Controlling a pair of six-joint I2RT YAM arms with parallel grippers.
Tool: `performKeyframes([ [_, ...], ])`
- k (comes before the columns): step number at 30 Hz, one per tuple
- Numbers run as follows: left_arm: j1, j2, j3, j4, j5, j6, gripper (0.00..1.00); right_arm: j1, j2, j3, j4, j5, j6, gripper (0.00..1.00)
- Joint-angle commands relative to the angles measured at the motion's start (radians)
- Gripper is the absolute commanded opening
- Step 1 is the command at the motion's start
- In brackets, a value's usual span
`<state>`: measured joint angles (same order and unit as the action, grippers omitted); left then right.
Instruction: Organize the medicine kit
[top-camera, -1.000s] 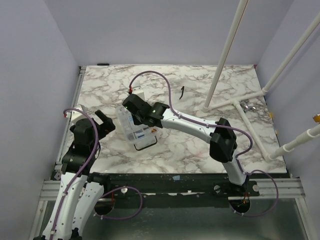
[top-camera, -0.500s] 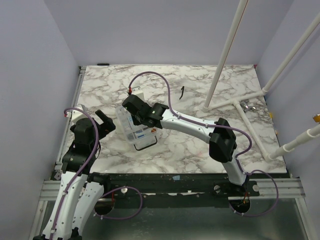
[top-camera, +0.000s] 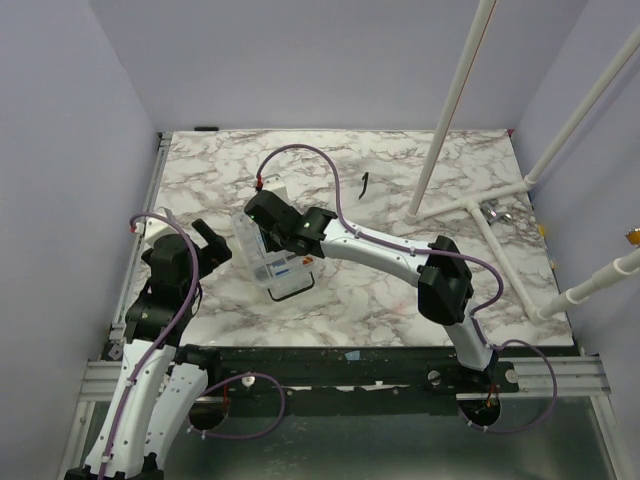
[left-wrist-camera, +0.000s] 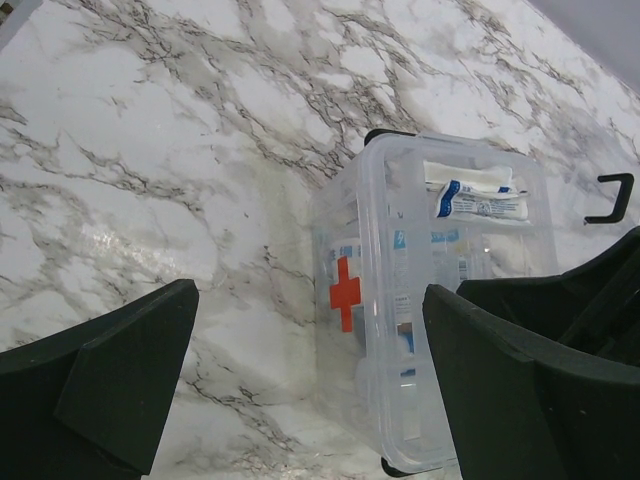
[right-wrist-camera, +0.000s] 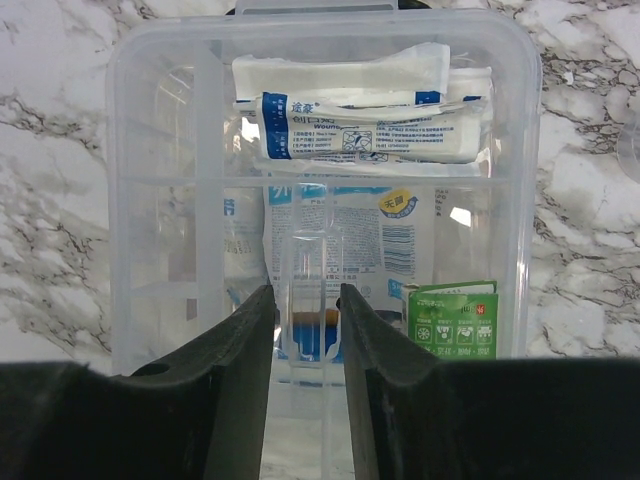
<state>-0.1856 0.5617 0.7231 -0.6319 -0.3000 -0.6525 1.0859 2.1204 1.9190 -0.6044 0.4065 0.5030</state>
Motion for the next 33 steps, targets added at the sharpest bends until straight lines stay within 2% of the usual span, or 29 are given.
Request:
performKeyframes([
  [1,-0.003,0.008,0.005,-0.004,-0.019,0.007,0.99,0.006,-0.042,0.008,-0.012,0.030,-0.020,0.37],
  [11,-0.002,0.024,0.002,0.002,-0.010,0.014,0.98,-0.012,-0.125,0.021,0.007,0.098,-0.060,0.50],
  [20,-0.002,0.042,0.000,0.010,0.011,0.021,0.99,-0.168,-0.232,-0.131,0.061,0.080,-0.067,0.51],
  [27,-0.003,0.049,-0.002,0.017,0.035,0.033,0.99,-0.301,-0.243,-0.247,0.138,0.045,-0.040,0.51],
  [33,-0.002,0.055,-0.008,0.031,0.065,0.044,0.99,-0.345,-0.179,-0.269,0.195,0.147,-0.034,0.62],
])
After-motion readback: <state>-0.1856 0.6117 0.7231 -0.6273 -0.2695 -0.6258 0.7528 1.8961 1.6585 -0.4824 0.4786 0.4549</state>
